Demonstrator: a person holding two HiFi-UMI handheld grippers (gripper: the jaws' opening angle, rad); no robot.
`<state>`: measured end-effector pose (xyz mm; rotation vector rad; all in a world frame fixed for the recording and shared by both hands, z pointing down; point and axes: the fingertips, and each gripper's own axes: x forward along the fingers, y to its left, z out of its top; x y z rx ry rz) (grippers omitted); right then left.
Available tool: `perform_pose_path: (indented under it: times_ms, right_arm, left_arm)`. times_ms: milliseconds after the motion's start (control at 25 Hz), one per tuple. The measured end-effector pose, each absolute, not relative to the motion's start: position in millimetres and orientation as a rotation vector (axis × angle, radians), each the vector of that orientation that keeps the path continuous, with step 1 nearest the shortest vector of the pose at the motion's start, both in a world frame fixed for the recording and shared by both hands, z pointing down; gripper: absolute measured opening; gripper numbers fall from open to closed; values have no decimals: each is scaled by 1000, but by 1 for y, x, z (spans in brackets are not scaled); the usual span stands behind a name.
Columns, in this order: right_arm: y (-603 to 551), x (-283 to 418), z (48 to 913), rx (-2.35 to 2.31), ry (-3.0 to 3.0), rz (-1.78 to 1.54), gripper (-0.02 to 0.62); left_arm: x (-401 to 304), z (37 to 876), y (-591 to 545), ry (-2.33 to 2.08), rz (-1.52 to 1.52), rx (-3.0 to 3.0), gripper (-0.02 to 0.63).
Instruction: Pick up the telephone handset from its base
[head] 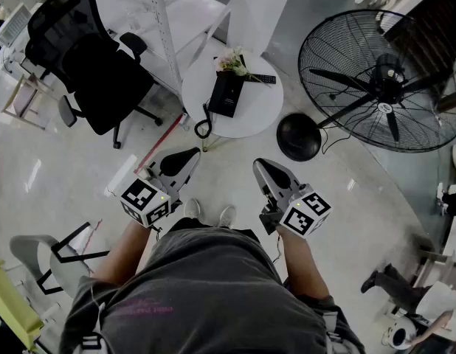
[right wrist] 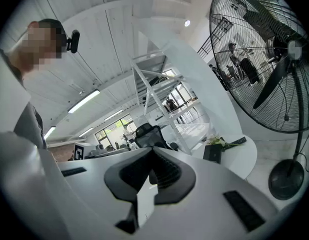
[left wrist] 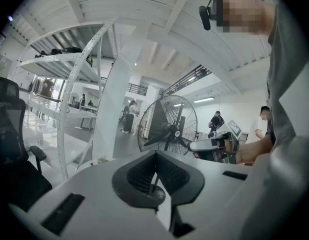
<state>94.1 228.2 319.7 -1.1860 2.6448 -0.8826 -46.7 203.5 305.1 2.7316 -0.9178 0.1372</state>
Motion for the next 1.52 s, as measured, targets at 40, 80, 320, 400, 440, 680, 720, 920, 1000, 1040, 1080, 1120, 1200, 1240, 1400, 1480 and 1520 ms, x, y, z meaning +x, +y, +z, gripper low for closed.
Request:
perform_pose_path:
  times_ms: [40,80,320,400,440,680,720,920,1000,1040,1080,1120,1200,1240,1400,1480,1520]
  right_arm:
    - [228,94,320,-1187,2646,-884,20]
    - [228,94,320,-1189,2648,-884,20]
    - [229,96,324,-1192,2668,-878,20]
    - [230,98,324,-1184,2667,-875,20]
    - [231,99,323,-1179,2666,-876,20]
    - [241,111,326,-1154,2677,-885,20]
    - [243,114,327,-1149,2676,-888,20]
    - [254,128,328,-1120,2675,-901,20]
    - [258,132,330,-1109,2676,-903,20]
    - [260,134,331,-1105,2676,-904,20]
    - [262,135,331,-1100,2676,-905,20]
    - [263,137,331,-1096,2674,-906,20]
    - [266,142,330,-1090,2673,-896,20]
    - [267,144,330,-1088,2676,-886,20]
    - [270,151,329,-1089,2673,-876,20]
    - [268,154,330,-1095,2660,-892,20]
    - [267,155,330,-1097,2660,-895,20]
  left_arm:
    - [-46,305,203,-918,137,2731,14]
    - [-45,305,203,-917,138,2731,14]
    - [-40,306,206,-923,142,2729,14]
    - [-38,307,208,-929,146,2726,14]
    - [-37,308,209,-933,148,2724,14]
    - [-26,310,222,-958,148,2714,14]
    - [-23,310,225,-962,147,2713,14]
    - [-10,311,240,-986,148,2709,14]
    - [-6,313,246,-996,153,2706,14]
    - [-5,314,249,-1000,155,2704,14]
    - [-3,314,251,-1004,157,2701,14]
    - [-1,315,254,-1007,159,2700,14]
    - [3,315,257,-1014,163,2700,14]
    - [5,315,258,-1016,163,2700,14]
    - [11,312,262,-1015,162,2709,14]
    - [14,312,260,-1015,162,2713,14]
    - [15,312,259,-1016,161,2714,14]
